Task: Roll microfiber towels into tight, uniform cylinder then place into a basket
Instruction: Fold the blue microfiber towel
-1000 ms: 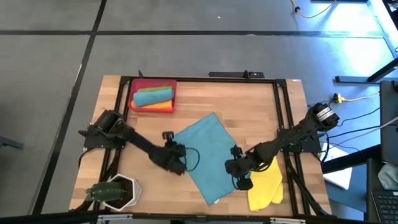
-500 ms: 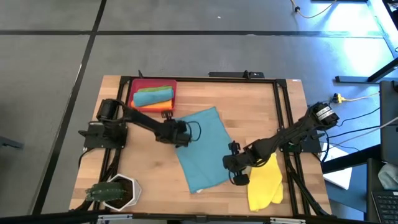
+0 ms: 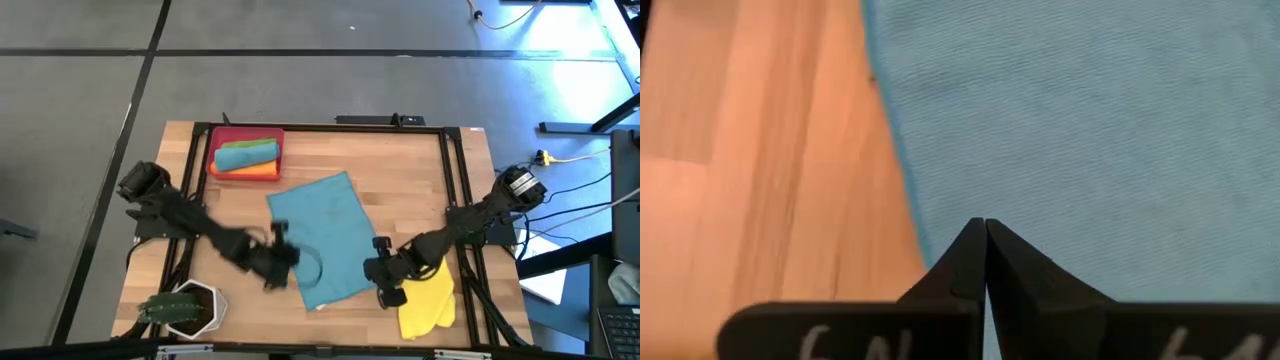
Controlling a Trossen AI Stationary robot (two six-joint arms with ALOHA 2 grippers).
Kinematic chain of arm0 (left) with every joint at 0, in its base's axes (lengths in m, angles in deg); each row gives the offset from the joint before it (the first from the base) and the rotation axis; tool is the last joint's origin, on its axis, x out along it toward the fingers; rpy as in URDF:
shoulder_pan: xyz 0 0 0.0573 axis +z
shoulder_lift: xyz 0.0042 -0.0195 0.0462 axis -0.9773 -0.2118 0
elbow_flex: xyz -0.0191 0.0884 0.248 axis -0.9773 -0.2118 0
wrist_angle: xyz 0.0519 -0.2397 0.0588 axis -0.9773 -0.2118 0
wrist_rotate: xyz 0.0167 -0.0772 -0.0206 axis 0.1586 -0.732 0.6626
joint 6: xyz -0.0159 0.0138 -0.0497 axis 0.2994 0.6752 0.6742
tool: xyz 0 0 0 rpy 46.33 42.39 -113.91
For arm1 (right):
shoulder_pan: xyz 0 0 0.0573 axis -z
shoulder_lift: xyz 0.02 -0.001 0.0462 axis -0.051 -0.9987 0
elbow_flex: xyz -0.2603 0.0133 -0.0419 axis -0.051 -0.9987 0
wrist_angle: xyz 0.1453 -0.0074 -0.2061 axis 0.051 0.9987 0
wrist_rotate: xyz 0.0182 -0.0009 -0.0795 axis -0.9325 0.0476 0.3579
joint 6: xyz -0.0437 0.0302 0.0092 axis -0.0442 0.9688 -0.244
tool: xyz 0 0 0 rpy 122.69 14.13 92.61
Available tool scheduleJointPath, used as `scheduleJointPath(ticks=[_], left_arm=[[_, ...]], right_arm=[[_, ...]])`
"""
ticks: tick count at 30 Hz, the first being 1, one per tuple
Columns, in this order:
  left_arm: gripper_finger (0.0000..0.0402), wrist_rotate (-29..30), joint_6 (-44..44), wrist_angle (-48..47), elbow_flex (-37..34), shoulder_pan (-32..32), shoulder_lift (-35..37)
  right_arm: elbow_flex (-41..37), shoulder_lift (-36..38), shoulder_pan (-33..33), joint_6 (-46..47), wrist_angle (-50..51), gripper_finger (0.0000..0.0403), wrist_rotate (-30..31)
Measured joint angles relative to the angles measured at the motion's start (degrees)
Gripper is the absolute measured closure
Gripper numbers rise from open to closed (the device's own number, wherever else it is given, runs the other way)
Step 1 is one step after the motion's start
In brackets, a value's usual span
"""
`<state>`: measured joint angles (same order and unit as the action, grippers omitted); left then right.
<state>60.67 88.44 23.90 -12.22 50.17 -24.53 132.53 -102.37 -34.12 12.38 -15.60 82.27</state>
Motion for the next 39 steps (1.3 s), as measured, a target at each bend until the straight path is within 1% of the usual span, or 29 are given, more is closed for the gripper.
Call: scheduleJointPath(ticks=[1, 3, 6, 9, 13, 18, 22, 28, 34, 37, 39], left_arm=[[0.0398, -1.2, -0.9, 3.7, 0.0, -2.5, -0.3], [0.0389, -1.9, -2.4, 11.9, 0.1, -7.2, -2.1], [0.0369, -0.5, -2.9, 18.5, 0.9, -12.9, -5.4], [0.0341, 1.1, -1.6, 18.8, 4.3, -16.7, -10.0], [0.0301, 1.7, -1.5, 18.7, 10.7, -19.0, -16.6], [0.0262, 4.4, -1.3, 11.8, 18.3, -19.4, -23.8], [0.0246, 7.4, 1.3, 8.6, 22.4, -18.9, -27.6], [0.0242, 6.4, 8.6, 6.0, 23.2, -17.4, -28.5], [0.0242, 1.7, 12.4, 4.4, 23.2, -16.8, -29.1], [0.0245, 1.9, 13.7, 4.6, 23.3, -16.5, -29.6], [0.0246, 3.1, 14.1, 4.3, 23.3, -16.5, -29.7]], right_arm=[[0.0, 0.0, -0.7, 0.4, 0.0, 0.0393, 0.7], [0.0, 0.0, -2.2, 1.6, -0.2, 0.0393, 1.9], [0.0, 0.0, -3.8, 3.7, -0.3, 0.0393, 2.0], [0.0, 0.0, -4.9, 5.3, -0.4, 0.0393, 2.0], [0.0, 0.0, -5.5, 6.6, -0.3, 0.0392, 2.1], [0.0, 0.0, -5.5, 6.6, -0.3, 0.0387, 2.5], [0.0, 0.0, -5.5, 6.6, -0.3, 0.0387, 3.5], [0.0, 0.0, -5.8, 7.6, -0.3, 0.0386, 3.6], [0.0, 0.0, -6.2, 7.8, -0.3, 0.0386, 3.8], [0.0, 0.0, -6.5, 7.9, -0.2, 0.0386, 5.0], [0.0, 0.0, -6.6, 7.9, 0.0, 0.0386, 5.0]])
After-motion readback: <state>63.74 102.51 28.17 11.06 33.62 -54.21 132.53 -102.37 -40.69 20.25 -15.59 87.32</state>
